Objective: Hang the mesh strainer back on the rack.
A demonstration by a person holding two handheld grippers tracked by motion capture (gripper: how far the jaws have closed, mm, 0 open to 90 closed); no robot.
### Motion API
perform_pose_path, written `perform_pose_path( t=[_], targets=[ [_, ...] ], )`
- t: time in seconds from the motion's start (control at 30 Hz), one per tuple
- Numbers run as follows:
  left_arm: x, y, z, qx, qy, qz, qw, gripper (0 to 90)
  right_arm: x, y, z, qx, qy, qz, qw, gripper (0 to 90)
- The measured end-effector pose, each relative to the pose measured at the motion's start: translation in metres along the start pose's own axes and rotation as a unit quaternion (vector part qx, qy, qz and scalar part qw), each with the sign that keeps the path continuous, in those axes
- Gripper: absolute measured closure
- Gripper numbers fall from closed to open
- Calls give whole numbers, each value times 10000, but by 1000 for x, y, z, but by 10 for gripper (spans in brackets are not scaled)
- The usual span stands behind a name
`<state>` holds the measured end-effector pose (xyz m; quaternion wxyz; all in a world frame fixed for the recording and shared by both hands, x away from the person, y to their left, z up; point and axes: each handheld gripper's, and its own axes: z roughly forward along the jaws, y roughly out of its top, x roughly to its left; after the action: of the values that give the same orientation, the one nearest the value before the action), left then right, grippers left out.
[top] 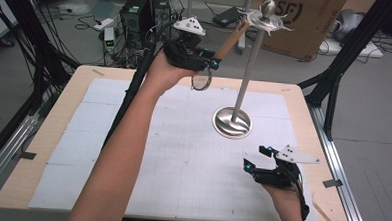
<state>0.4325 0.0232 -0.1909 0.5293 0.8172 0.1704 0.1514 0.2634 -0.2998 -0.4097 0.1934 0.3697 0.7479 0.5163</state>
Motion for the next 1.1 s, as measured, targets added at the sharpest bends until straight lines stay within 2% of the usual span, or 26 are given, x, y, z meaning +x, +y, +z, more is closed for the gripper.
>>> perform_pose_path(
  t=[0.3,0.4,0.47,0.53,0.6,0.67,0.73,0.87,1.1],
  targets=[
    [1,0,14,94,-56,-20,9999,690,0,1,0,-21,24,7,10000,208],
    [-3,0,19,118,-117,-38,9999,688,0,0,0,-16,24,11,10000,208],
    [-6,0,22,171,-91,50,9998,682,0,0,1,-8,28,3,10000,208],
    [-9,1,23,123,-75,58,9999,656,0,0,1,10,33,26,10000,208],
    [-11,3,22,72,-72,30,9999,647,1,0,1,9,32,-7,10000,208],
    [-11,5,19,29,-33,73,10000,707,2,0,1,-5,37,-22,10000,208],
    [-11,6,18,-15,-26,35,10000,685,2,1,0,-3,33,-12,10000,208],
    [-10,5,13,106,13,84,9999,656,2,1,0,-28,28,-25,10000,208],
    [-11,2,-1,135,8,48,9999,602,4,1,2,2,40,-47,10000,208]
  ],
)
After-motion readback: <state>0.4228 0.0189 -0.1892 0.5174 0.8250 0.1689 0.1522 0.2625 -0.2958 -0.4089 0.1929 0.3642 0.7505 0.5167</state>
